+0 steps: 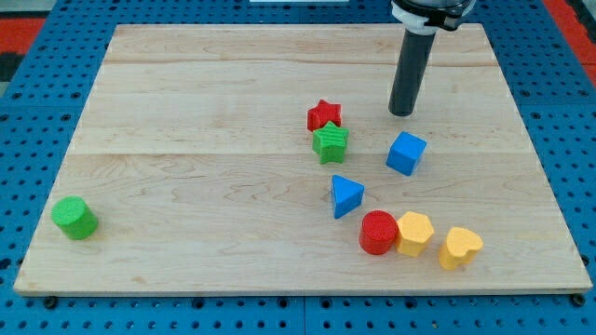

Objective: Push the blue cube at the bottom of the green star

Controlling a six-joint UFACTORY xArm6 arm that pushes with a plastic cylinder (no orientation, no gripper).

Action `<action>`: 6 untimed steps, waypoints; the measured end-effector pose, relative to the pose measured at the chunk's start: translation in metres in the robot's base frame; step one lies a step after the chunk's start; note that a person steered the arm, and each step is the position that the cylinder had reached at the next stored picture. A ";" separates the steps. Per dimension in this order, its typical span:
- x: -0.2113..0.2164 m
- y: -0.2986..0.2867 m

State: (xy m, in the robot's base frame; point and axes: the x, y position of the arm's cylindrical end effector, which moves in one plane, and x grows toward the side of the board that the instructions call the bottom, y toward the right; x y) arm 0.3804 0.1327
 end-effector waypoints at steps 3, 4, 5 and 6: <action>0.061 0.039; 0.078 0.059; 0.104 0.016; 0.098 -0.008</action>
State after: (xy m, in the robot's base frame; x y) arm 0.4779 0.1247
